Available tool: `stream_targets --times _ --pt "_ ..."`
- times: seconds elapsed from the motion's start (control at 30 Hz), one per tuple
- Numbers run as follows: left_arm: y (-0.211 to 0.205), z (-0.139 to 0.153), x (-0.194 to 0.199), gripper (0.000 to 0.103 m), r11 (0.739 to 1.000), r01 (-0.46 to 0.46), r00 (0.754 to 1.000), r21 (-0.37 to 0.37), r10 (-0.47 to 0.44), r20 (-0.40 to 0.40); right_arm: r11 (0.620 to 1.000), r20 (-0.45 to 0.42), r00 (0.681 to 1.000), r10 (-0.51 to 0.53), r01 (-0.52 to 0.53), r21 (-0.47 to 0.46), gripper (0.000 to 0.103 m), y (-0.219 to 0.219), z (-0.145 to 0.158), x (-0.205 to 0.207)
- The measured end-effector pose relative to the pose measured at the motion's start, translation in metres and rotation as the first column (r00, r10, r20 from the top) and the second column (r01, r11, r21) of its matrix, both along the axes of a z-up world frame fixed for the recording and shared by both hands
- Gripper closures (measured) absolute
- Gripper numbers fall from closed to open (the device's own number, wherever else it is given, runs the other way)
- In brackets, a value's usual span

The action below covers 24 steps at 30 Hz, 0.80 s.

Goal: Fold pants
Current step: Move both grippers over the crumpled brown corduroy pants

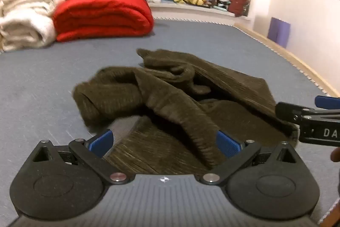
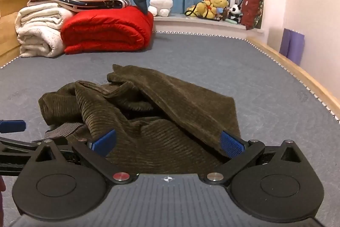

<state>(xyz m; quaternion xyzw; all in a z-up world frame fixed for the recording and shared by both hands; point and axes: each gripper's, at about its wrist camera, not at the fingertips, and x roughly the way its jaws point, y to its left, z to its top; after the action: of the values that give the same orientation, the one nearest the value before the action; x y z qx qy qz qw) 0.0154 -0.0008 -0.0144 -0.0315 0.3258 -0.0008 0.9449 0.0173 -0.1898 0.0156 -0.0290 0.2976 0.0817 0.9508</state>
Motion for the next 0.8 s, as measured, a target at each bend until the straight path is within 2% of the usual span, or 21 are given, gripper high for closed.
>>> stream_targets --times 0.1,0.2,0.4,0.8 --pt "0.005 -0.004 0.004 0.000 1.000 -0.006 1.000 -0.025 0.005 -0.024 1.000 0.006 1.000 -0.012 0.012 -0.005 0.001 -0.002 0.000 0.000" --pt "0.005 -0.005 0.003 0.000 0.998 0.034 0.999 -0.061 -0.036 -0.030 1.000 -0.014 1.000 -0.027 0.027 0.007 0.001 -0.005 -0.001 0.001" --pt "-0.002 -0.009 0.003 0.000 0.999 0.041 0.998 -0.032 -0.043 -0.045 1.000 -0.050 0.999 -0.014 0.015 0.019 0.001 -0.003 -0.002 0.003" --pt "-0.004 -0.010 0.001 0.000 0.998 0.049 0.996 -0.038 -0.052 -0.073 1.000 -0.026 1.000 0.012 -0.012 0.012 0.001 0.003 -0.002 -0.002"
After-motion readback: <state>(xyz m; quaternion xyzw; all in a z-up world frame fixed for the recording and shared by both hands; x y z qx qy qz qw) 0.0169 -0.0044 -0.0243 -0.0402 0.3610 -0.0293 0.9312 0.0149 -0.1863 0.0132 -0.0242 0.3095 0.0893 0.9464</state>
